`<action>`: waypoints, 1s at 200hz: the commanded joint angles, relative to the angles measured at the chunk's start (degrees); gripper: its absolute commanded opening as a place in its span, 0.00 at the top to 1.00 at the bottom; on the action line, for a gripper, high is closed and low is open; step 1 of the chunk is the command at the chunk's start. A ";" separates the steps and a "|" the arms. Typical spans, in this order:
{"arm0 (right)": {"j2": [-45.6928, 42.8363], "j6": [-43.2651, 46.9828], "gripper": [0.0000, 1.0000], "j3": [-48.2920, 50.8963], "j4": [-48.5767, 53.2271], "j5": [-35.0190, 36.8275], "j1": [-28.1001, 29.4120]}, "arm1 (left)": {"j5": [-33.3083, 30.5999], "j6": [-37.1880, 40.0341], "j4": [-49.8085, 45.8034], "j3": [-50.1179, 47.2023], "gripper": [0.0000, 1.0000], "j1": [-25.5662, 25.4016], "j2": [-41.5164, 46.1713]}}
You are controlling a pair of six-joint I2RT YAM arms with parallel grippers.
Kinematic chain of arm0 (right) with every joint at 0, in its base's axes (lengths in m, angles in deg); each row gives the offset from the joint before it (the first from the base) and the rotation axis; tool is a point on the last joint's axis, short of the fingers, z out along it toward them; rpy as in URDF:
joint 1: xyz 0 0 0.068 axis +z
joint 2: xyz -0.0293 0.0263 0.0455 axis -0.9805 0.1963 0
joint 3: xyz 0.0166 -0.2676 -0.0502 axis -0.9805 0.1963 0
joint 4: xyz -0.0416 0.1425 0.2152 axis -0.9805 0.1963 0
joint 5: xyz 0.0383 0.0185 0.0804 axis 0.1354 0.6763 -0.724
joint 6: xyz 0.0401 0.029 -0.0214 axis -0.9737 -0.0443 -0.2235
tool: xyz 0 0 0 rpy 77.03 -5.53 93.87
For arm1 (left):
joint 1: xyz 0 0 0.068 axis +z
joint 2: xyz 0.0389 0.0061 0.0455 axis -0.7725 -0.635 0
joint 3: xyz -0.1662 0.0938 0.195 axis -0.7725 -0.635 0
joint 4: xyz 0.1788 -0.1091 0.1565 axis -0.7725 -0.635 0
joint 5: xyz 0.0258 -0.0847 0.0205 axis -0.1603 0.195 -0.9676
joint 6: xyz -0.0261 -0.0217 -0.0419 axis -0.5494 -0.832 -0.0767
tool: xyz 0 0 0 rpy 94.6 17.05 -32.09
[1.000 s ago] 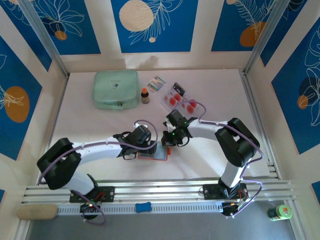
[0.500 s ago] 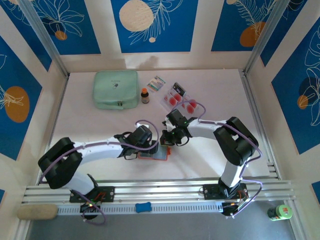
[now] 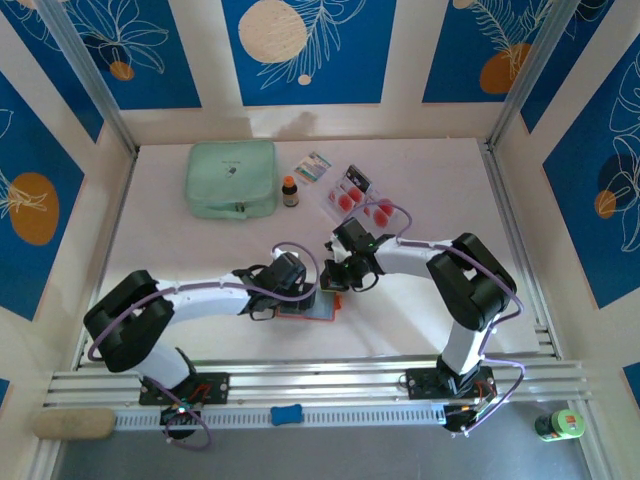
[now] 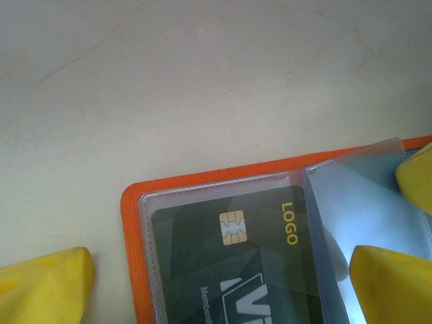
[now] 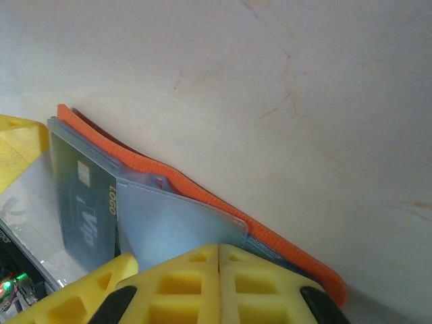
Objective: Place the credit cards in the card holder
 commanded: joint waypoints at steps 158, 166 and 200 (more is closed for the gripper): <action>0.15 -4.68 0.70 1.12 -4.09 -3.37 0.23 | -0.55 -2.02 1.73 -3.11 0.13 -0.50 0.41; 0.70 -4.73 0.70 1.14 -4.24 -3.44 0.21 | -0.56 -1.99 1.79 -3.15 0.13 -0.48 0.50; 2.05 -5.25 0.70 1.11 -5.21 -4.64 0.54 | -0.56 -1.93 2.05 -3.44 0.13 -0.48 0.76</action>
